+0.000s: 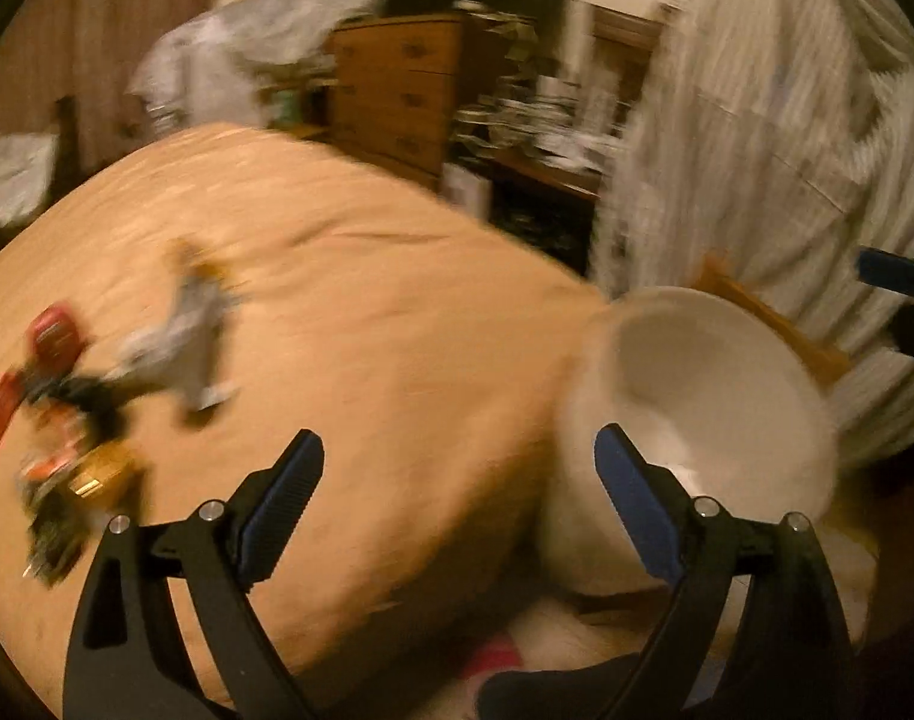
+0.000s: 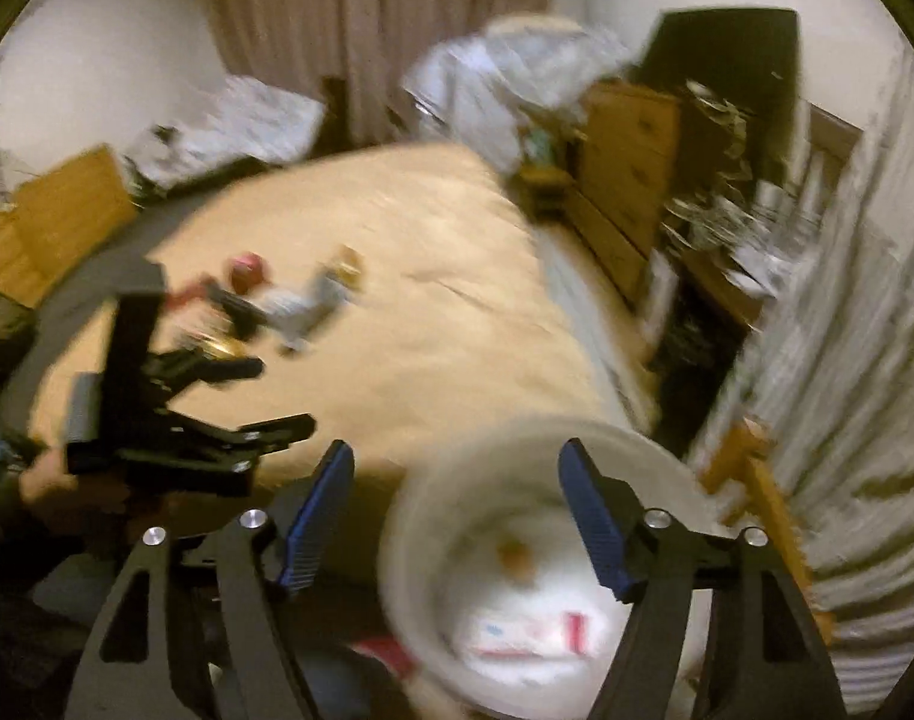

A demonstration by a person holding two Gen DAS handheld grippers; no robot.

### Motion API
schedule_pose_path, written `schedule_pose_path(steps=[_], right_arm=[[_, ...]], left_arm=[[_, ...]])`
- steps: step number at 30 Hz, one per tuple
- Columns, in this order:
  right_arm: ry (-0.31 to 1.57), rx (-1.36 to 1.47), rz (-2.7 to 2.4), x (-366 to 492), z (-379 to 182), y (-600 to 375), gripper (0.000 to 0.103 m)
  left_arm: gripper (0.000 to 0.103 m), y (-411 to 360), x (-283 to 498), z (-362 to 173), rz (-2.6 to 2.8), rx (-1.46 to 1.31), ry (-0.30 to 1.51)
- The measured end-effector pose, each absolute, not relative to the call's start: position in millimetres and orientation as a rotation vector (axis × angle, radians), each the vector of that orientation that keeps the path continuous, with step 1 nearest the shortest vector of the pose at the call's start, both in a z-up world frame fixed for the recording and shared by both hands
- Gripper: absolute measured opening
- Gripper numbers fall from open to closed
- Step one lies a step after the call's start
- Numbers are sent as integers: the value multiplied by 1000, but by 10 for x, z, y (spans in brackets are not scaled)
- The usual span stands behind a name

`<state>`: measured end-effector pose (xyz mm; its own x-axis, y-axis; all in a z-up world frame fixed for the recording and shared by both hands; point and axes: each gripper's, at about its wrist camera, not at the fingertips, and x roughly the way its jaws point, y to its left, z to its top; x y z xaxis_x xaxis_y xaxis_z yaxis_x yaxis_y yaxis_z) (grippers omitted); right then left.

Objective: Collect trash
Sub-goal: 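Grasp the black Foce snack bag with the left tool while the right tool grasps the white wrapper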

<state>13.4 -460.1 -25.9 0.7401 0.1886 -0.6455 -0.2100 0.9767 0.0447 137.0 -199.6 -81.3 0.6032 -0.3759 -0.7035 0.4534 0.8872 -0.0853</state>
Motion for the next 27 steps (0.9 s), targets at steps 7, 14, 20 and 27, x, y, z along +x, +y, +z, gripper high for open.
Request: schedule_pose_path(steps=[7, 14, 20, 27], right_arm=[[690, -26, 409, 380, -468, -3658, 78], [780, -25, 536, 720, -911, -2858, 78], [854, 38, 595, 946, -1283, -2508, 78], [884, 66, 607, 1164, -1464, -2354, 78]], left_arm=[[88, -473, 1474, -1002, -194, 28, 803], [89, 505, 1754, -1406, -157, 86, 845], [89, 497, 1974, -1632, -275, 167, 861], [62, 401, 2162, -1794, -312, 144, 890]])
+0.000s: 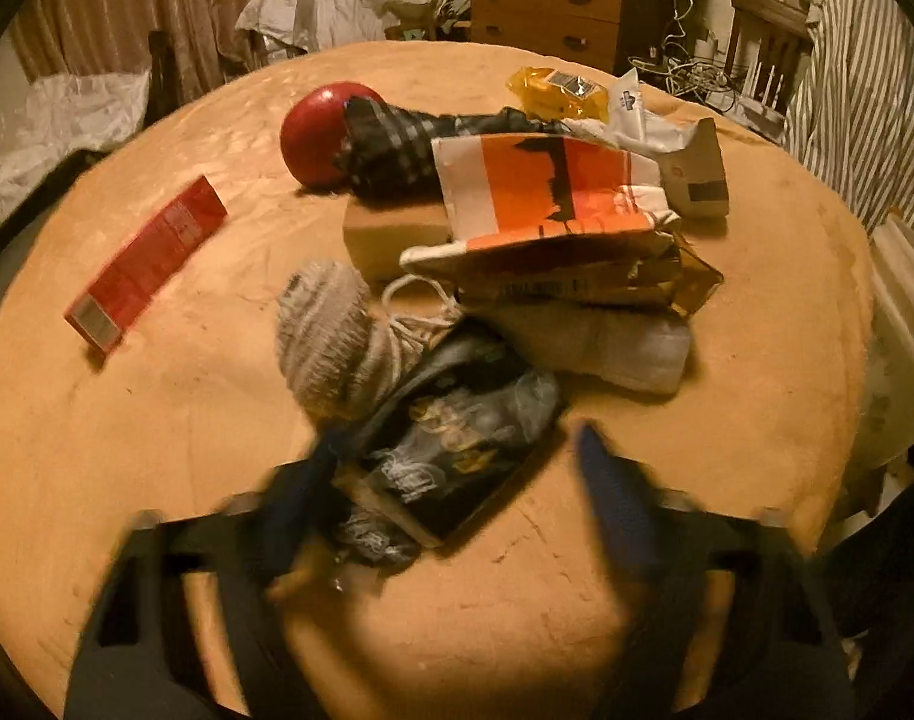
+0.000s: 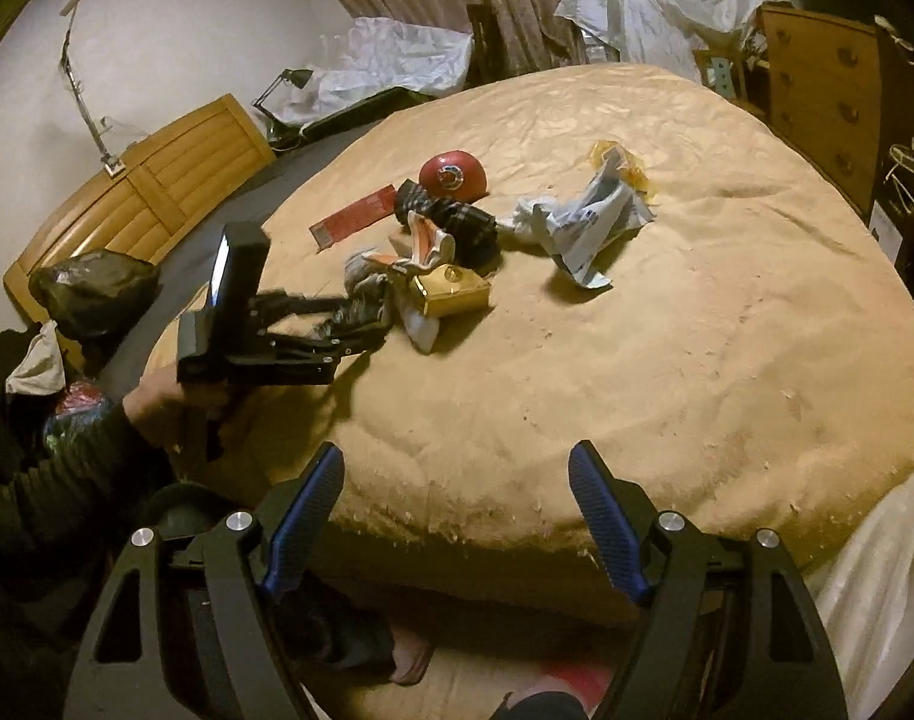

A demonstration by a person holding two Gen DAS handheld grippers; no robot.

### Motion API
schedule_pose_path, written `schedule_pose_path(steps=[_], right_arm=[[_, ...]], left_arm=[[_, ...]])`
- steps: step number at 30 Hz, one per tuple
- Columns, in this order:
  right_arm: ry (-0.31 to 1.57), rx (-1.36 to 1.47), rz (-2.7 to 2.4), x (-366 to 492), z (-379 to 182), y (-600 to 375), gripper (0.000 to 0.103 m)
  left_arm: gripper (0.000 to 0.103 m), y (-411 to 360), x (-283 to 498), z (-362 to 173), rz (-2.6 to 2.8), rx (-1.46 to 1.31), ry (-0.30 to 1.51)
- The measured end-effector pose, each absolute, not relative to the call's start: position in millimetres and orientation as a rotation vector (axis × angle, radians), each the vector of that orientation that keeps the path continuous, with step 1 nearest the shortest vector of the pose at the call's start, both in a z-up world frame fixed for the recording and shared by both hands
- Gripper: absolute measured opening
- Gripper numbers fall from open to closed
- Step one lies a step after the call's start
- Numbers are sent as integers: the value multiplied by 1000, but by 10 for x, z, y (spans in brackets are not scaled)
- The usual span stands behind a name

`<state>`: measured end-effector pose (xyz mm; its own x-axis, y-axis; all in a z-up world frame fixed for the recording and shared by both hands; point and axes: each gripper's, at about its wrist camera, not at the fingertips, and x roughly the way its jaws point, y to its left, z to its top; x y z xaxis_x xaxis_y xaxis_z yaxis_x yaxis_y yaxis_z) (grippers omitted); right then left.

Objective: Collect trash
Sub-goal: 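Grasp the black Foce snack bag with the left tool while the right tool grasps the white wrapper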

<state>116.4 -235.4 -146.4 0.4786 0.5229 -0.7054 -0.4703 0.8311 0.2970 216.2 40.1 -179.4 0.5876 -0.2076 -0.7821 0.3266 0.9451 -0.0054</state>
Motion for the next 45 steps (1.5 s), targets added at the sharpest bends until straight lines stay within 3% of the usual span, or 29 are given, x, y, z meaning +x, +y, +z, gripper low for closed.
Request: schedule_pose_path(steps=[3, 7, 9, 14, 25, 27, 29, 33, 37, 45], right_arm=[[882, 72, 610, 1294, -1488, -2293, 78], [880, 96, 603, 1525, -1497, -2266, 78], [878, 145, 590, 1783, -1490, -2263, 78], [900, 275, 555, 2553, -1482, -2224, 78], [1110, 322, 356, 3923, -1998, -2066, 77], [1129, 323, 347, 4002, -2110, -2057, 73], [1118, 298, 344, 4024, -2137, -2025, 69], [1113, 258, 375, 3969, -2131, -1934, 43], [1065, 213, 396, 3775, -2000, -1893, 30], [896, 113, 406, 3045, -1604, -1960, 29]], left_arm=[[52, 454, 2069, -1806, -319, 119, 890], [52, 444, 1929, -1756, -328, 89, 888], [54, 445, 1915, -1729, -319, 68, 876], [80, 479, 1885, -1670, -301, 60, 845], [84, 524, 2059, -1788, -287, 71, 884], [80, 494, 2102, -1816, -299, 82, 896], [64, 449, 2126, -1849, -323, 92, 916], [53, 401, 2130, -1861, -319, 90, 916], [44, 425, 2051, -1823, -297, 47, 904], [43, 522, 1743, -1601, -202, -25, 820]])
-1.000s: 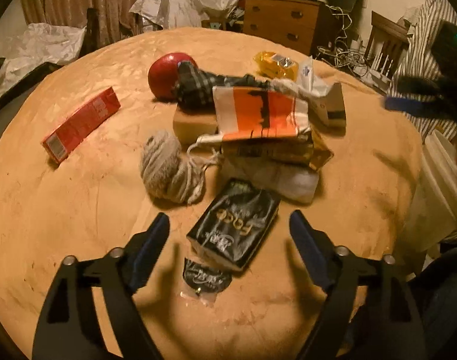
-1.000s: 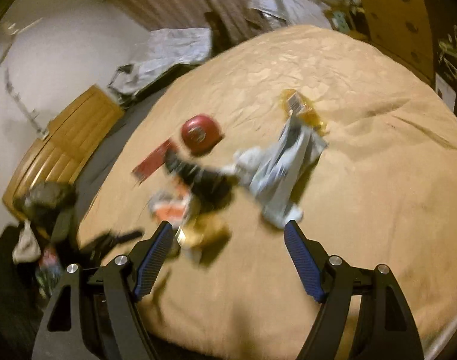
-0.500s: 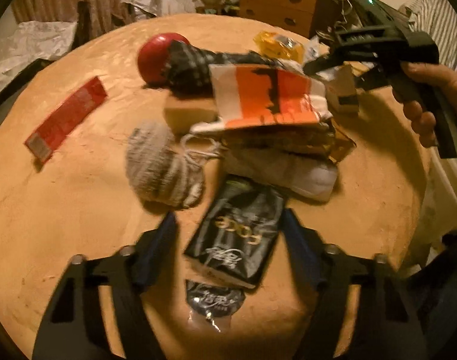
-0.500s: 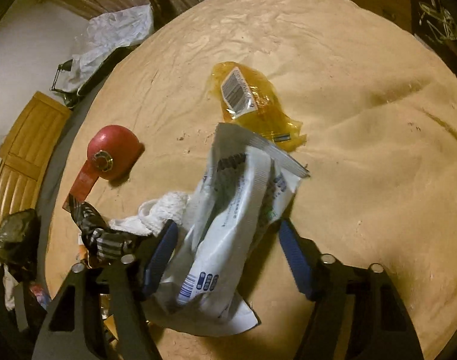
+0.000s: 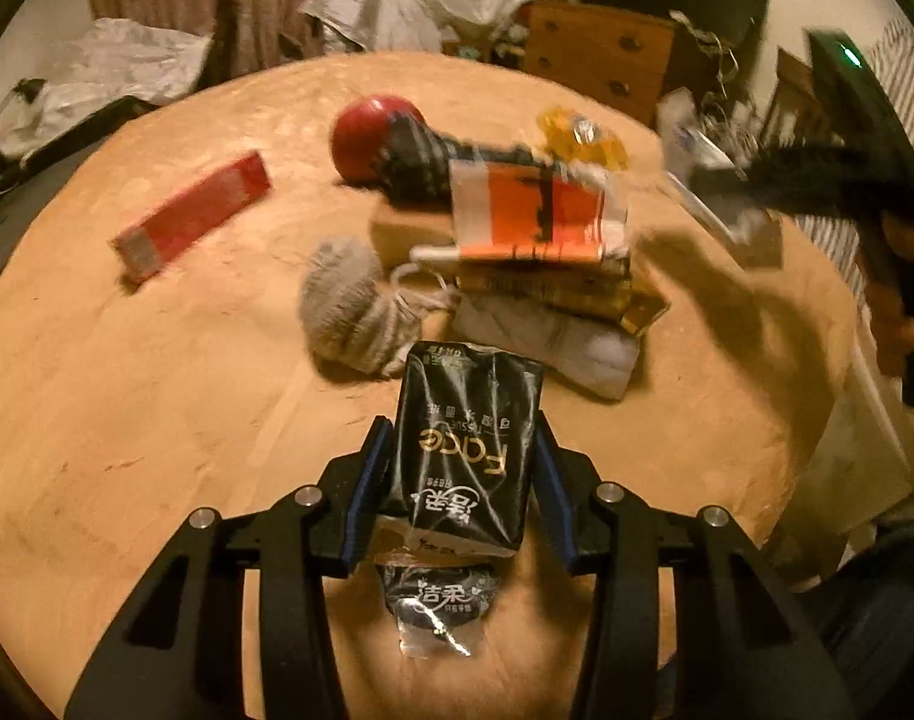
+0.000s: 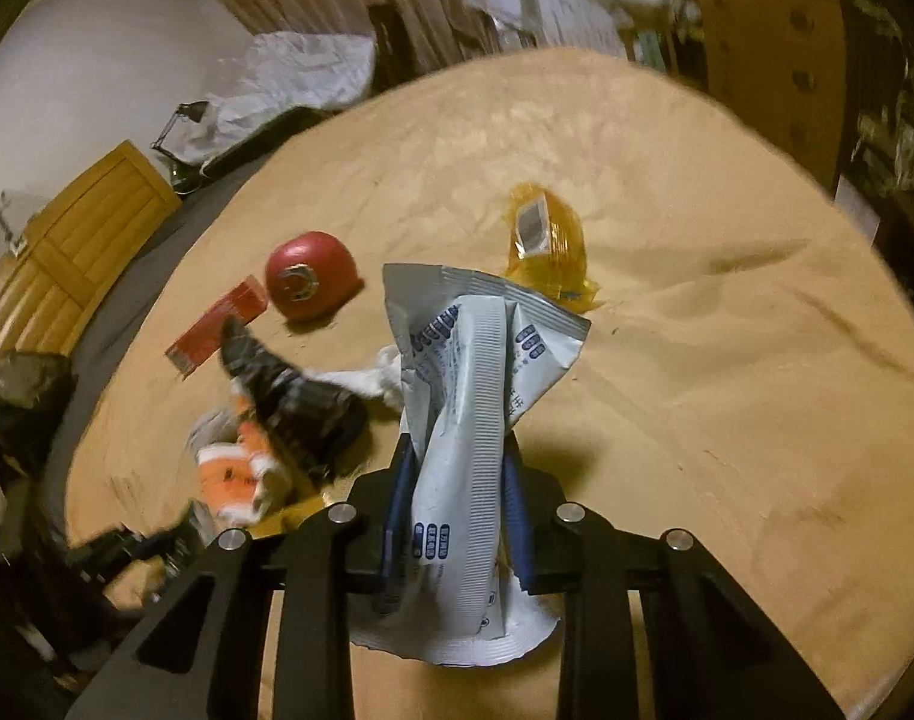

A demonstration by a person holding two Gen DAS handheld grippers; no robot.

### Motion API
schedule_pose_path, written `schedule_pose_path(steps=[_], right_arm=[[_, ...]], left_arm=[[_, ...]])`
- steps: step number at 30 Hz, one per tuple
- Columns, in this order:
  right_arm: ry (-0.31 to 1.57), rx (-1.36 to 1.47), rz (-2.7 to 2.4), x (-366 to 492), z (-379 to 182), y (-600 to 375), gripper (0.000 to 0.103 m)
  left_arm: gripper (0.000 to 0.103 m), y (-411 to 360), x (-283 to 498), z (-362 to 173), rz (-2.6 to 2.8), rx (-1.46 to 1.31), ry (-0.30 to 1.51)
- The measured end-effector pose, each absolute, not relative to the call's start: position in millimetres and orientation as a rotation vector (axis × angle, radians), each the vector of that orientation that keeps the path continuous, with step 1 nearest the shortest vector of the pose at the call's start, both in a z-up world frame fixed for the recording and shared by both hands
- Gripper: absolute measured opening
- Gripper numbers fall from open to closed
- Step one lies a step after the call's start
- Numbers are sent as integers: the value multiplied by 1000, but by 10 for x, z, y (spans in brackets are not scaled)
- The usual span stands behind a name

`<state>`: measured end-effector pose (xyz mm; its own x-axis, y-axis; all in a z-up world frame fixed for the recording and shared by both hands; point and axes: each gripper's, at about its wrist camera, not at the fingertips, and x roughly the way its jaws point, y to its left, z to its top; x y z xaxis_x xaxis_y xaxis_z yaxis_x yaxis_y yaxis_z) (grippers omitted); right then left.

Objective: Collect trash
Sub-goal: 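Carry the snack bag and white wrapper in both tools to the bucket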

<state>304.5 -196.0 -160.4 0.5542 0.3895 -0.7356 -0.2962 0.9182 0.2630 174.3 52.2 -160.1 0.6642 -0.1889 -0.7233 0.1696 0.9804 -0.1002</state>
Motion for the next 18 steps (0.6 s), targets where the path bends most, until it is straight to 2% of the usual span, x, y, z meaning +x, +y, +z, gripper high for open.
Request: schedule_pose_path(steps=[9, 18], right_arm=[[613, -21, 397, 1954, -1052, -1808, 29], [418, -64, 383, 1087, -655, -1784, 29]], left_arm=[[44, 504, 1421, -903, -52, -90, 630], [44, 186, 1031, -385, 56, -93, 465]])
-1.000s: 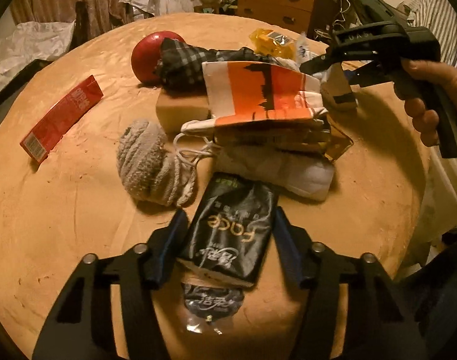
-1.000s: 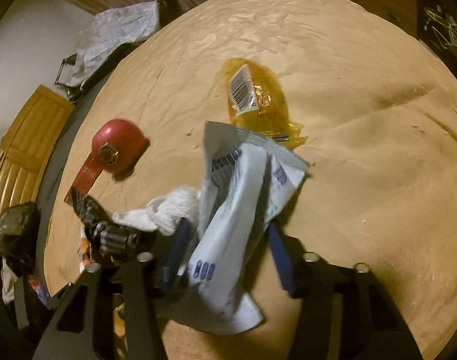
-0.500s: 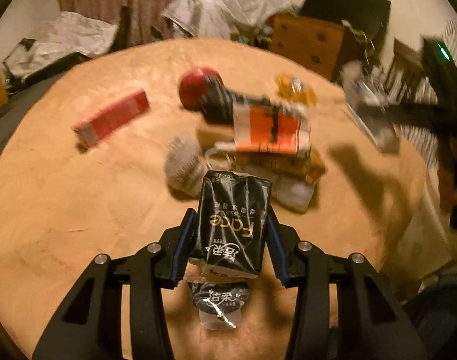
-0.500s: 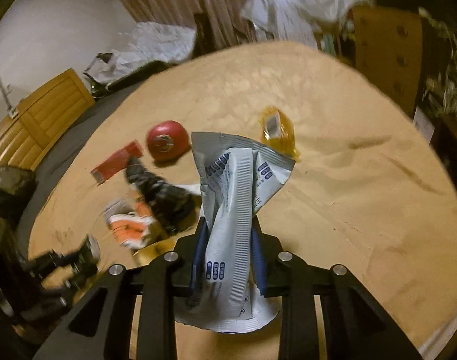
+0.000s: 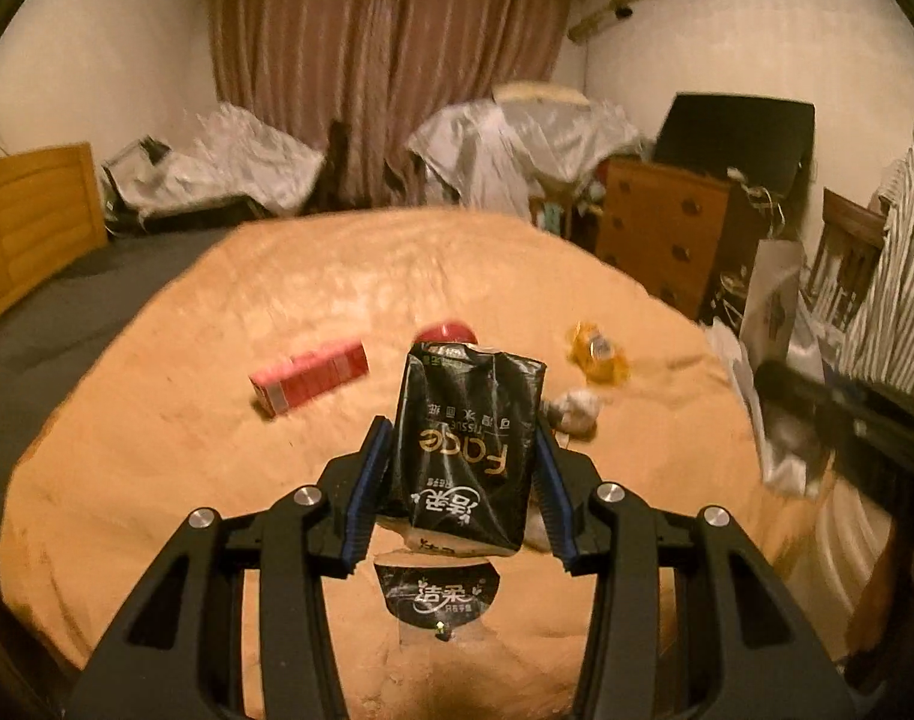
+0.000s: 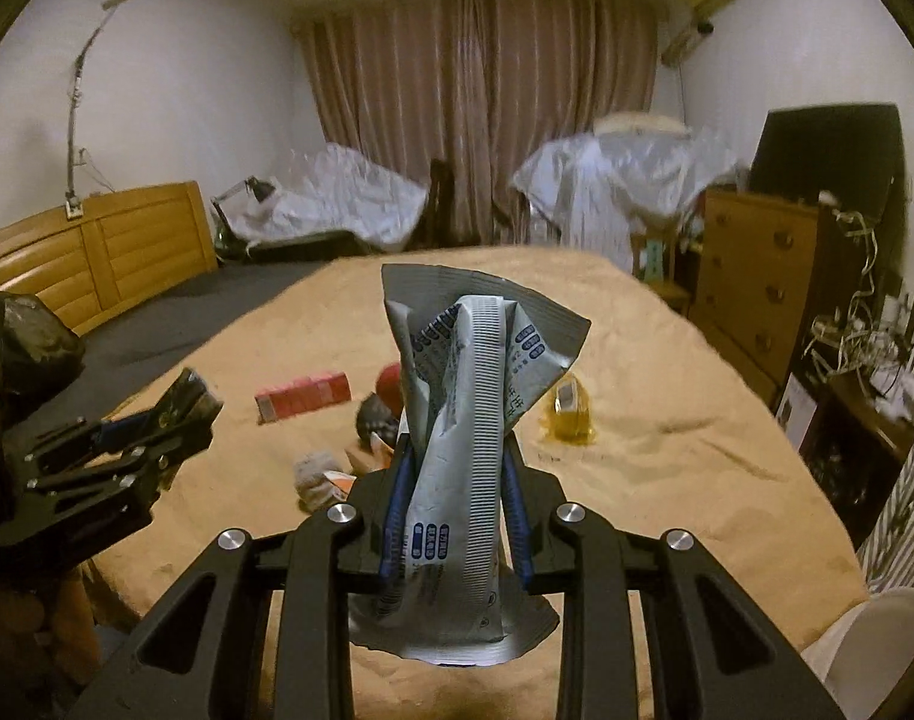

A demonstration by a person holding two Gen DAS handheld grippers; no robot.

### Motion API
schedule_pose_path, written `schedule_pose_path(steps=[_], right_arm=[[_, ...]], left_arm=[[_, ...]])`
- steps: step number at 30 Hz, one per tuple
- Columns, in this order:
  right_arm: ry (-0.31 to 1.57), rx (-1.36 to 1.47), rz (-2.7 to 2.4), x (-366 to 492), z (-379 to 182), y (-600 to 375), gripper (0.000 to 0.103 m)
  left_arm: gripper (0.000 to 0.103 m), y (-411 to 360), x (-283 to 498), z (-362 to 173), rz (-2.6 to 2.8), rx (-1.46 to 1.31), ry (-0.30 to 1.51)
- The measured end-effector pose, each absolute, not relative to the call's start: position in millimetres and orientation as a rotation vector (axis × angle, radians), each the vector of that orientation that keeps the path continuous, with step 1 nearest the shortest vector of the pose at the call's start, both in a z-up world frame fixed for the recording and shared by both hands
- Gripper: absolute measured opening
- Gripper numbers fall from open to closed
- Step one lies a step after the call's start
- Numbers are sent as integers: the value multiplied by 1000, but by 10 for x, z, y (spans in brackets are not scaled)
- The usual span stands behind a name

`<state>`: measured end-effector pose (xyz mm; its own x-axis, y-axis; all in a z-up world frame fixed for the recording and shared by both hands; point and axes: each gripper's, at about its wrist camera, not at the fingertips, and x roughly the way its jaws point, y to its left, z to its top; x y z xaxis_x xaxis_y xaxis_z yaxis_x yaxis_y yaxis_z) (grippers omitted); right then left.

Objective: Collect trash
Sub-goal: 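Carry the snack bag and white wrapper in both tools to the bucket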

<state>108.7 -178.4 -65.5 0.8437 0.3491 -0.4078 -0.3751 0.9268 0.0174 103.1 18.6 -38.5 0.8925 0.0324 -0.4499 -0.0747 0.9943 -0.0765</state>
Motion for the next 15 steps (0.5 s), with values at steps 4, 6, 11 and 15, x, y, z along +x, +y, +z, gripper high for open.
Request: schedule_pose_path(steps=[4, 6, 11, 15], right_arm=[[367, -72, 375, 804, -578, -1809, 29], [359, -68, 375, 718, -555, -1838, 29], [365, -58, 374, 624, -516, -1920, 29], [372, -57, 369, 596, -460, -1950, 29]], left_arm=[[44, 45, 878, -228, 83, -84, 398], [44, -25, 857, -193, 80, -78, 388], [44, -140, 898, -194, 72, -70, 406], [44, -167, 819, -187, 70, -65, 405]])
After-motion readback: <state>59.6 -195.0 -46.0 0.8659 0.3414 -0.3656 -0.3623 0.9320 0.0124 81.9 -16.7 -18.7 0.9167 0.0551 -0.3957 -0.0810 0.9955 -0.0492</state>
